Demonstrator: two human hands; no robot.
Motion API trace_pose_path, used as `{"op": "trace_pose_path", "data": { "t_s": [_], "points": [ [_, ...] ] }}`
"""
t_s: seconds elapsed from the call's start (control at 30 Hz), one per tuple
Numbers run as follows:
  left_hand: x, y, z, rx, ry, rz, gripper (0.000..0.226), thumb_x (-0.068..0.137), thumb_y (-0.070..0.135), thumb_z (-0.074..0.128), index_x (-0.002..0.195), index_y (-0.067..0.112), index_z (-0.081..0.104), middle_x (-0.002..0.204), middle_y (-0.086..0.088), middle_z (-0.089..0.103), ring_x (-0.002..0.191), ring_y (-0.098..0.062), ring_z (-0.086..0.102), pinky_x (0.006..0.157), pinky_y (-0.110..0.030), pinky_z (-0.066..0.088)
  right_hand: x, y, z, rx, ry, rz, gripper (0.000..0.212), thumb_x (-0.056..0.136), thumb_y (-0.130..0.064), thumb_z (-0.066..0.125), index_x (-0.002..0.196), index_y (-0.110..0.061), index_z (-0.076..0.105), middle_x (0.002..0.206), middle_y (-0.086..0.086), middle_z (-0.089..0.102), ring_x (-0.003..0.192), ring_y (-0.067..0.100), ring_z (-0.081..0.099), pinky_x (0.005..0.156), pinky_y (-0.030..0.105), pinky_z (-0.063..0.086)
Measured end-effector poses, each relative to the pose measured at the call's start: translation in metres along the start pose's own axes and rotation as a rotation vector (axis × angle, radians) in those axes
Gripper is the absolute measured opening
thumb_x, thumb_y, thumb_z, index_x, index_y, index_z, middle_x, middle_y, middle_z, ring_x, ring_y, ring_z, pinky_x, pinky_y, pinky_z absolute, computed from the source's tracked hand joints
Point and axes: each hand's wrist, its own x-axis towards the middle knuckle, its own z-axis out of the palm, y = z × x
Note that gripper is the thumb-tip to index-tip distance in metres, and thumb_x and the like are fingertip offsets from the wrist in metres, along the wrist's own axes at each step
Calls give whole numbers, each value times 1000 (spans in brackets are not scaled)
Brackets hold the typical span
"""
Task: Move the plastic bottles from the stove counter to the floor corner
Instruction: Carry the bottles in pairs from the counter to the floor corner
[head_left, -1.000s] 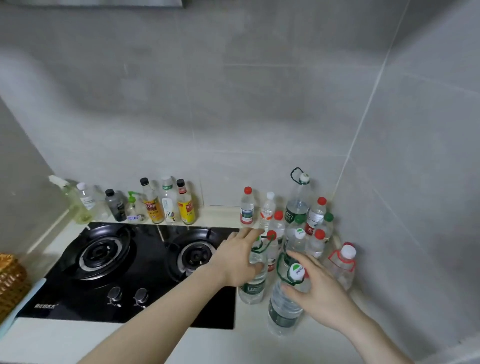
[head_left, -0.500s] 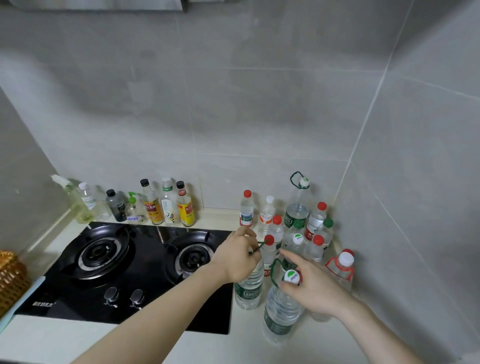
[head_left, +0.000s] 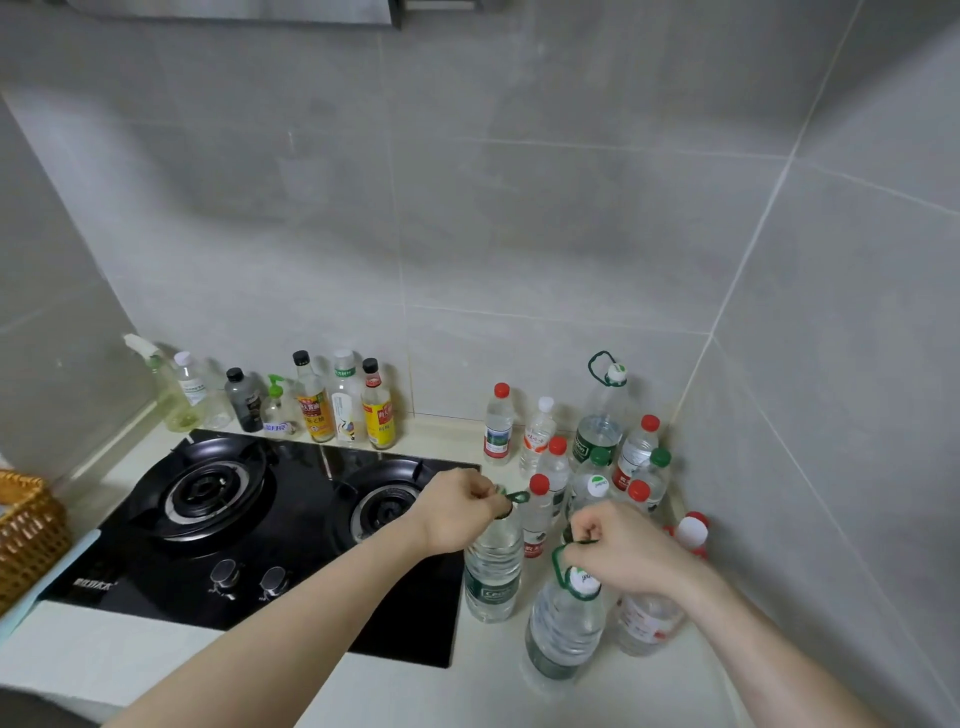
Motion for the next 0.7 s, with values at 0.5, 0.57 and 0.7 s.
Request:
{"op": "trace_pose_path", "data": {
  "t_s": [0.5,0.57,0.7],
  "points": [
    [-37,24,-20,49,80,-191,43,94,43,57,75,6,67,67,-2,61,67,-20,57,66,-30,42,-15,-20,-11,-30,-173,-23,26,80,-33,61,62,-19,48,60,-2,35,57,12,31,59,32,26],
    [-52,24,-32,28,115,-176,43,95,44,56,64,14,56,60,2,53,62,-18,51,63,-30,39,-18,-25,-11,-32,-185,-49,29,81,-33,61,61,-17,47,56,-5,35,55,11,32,58,31,27],
    [-96,18,-71,3,171,-169,47,97,46,52,68,10,54,59,5,51,57,-13,48,58,-25,39,-22,-56,-15,-36,-193,-130,38,85,-30,64,56,-20,42,47,-10,37,46,6,32,51,24,24]
  ]
}}
